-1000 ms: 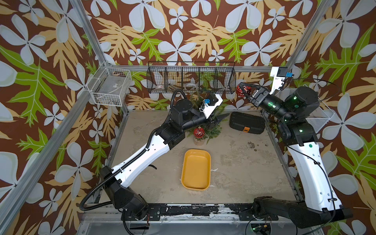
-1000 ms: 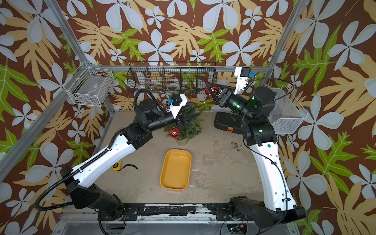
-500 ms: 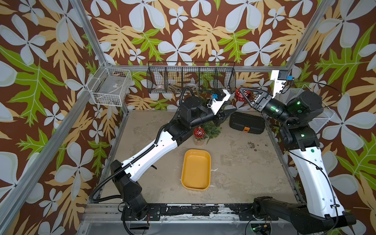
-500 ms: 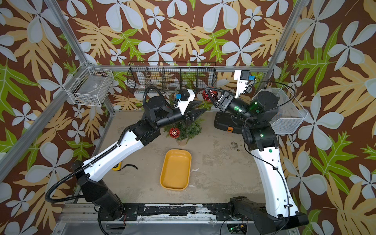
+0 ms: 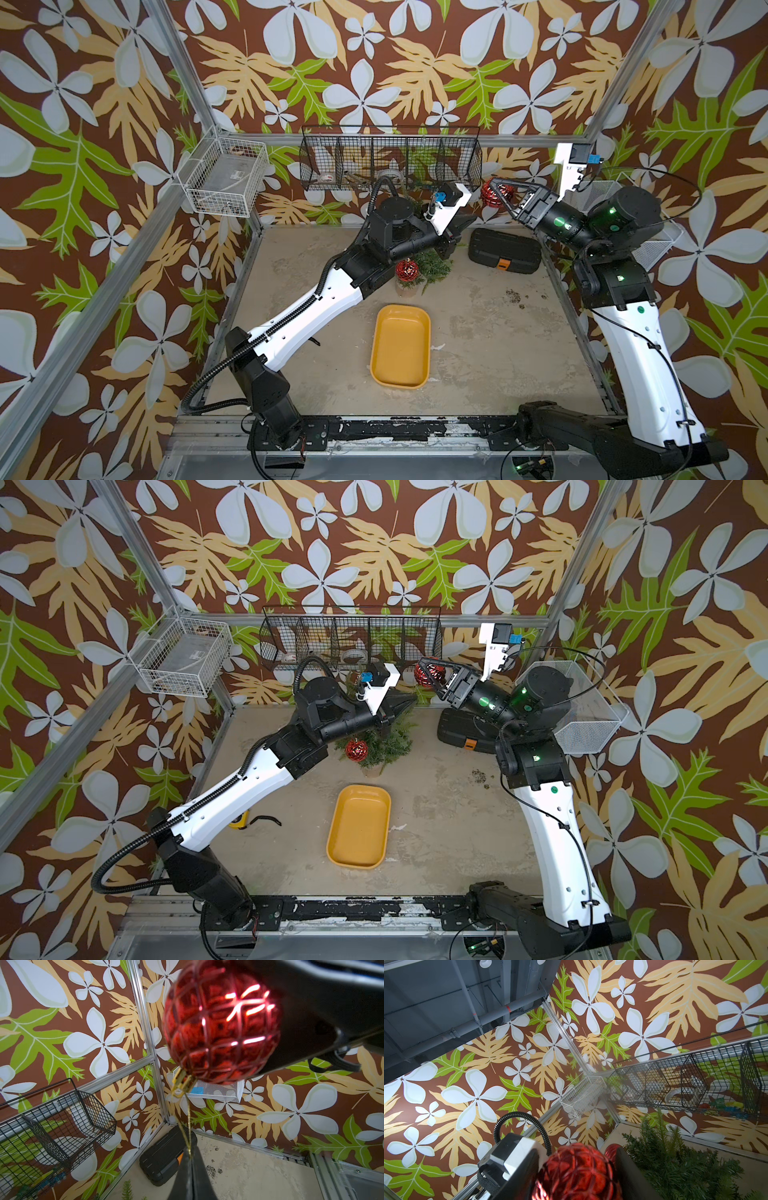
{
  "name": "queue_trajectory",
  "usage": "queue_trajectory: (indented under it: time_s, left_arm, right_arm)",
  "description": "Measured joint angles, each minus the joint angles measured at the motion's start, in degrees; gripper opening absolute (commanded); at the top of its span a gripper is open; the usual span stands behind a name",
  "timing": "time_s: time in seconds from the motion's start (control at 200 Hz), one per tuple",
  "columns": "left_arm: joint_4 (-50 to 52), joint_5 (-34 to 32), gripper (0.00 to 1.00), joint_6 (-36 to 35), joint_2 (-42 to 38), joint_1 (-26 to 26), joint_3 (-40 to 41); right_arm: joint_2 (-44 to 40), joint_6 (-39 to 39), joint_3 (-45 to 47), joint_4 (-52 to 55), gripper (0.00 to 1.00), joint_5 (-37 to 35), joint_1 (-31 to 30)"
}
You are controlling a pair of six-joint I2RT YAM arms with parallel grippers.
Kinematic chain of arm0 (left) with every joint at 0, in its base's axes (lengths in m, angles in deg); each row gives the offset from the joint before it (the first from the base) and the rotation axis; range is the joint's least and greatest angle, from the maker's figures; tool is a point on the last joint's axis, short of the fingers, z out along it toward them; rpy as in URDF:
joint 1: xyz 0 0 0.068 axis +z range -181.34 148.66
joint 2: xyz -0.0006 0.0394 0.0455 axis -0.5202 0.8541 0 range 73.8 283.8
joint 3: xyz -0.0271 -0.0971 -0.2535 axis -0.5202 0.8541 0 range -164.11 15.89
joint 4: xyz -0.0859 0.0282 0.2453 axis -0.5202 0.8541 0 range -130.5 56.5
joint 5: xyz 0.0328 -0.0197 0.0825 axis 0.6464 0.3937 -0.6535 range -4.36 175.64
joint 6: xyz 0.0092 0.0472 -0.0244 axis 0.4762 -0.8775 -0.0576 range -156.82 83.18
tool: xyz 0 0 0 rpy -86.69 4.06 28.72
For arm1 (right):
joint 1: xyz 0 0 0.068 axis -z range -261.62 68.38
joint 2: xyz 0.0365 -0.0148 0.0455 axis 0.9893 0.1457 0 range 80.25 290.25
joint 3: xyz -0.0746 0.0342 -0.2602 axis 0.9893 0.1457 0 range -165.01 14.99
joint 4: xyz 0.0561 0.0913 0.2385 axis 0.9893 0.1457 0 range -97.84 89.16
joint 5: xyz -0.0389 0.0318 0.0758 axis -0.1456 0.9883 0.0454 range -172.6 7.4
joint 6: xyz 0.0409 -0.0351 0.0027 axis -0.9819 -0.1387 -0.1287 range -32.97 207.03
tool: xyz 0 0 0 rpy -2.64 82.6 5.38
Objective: Decorate the small christmas tree with ornaments
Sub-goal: Hang an ornament on the christmas tree.
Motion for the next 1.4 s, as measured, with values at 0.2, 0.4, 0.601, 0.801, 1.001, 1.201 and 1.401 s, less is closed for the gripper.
queue_trajectory:
  time_s: [0.2, 0.4, 0.601, 0.801, 1.001, 1.201, 1.401]
  left_arm:
    - [3.3, -1.9, 0.0, -1.3, -0.1, 0.0, -2.4]
    - [15.5, -6.6, 0.0, -3.0, 6.5, 0.0, -14.8]
    - [29.2, -10.8, 0.0, -3.6, 14.9, 0.0, -26.4]
    - [36.9, -13.0, 0.0, -3.8, 18.5, -0.2, -29.4]
    - [40.5, -15.5, 0.0, -4.3, 19.9, -0.9, -29.4]
    - [42.6, -17.9, 0.0, -5.3, 20.7, -2.0, -29.5]
    - [43.4, -19.6, 0.0, -6.0, 21.2, -2.5, -29.7]
  right_arm:
    - [0.1, 2.4, 0.6, 2.2, 0.46, -3.1, 0.0]
    - [0.6, 3.6, 5.4, 3.0, 0.46, -5.6, 1.1]
    - [-0.3, 1.9, 12.6, 0.8, 0.44, -6.6, 4.4]
    - [-1.1, -3.9, 21.4, -5.2, 0.43, -4.4, 7.9]
    - [-1.3, -9.6, 28.1, -11.3, 0.43, -3.4, 8.7]
    - [-1.7, -13.2, 32.1, -16.3, 0.43, -2.3, 8.8]
    - [-2.1, -17.6, 34.5, -20.7, 0.43, -0.8, 8.8]
